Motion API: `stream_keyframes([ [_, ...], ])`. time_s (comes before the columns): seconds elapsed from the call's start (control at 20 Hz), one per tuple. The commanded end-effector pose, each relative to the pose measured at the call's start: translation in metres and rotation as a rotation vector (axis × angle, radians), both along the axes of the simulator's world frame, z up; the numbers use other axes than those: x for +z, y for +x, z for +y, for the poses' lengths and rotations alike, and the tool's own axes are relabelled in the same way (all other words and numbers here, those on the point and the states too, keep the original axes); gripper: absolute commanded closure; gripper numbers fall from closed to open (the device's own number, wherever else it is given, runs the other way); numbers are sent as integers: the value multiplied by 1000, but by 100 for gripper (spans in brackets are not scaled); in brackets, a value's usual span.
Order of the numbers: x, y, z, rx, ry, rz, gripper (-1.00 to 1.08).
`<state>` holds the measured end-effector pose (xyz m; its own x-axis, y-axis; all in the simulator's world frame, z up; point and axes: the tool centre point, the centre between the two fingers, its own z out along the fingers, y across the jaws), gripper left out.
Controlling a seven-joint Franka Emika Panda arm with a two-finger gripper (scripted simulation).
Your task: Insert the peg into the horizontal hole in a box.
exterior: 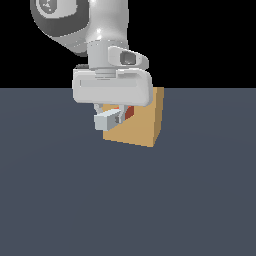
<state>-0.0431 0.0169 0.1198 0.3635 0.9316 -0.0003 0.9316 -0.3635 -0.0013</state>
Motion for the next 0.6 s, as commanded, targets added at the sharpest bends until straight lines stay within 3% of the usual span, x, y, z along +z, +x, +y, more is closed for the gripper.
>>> stream_keyframes([
  [0.0, 1, 8, 20, 1, 1, -3, 108],
  [0.25, 2, 19, 49, 1, 1, -3, 108],
  [0.55, 2, 24, 60, 1, 1, -3, 108],
])
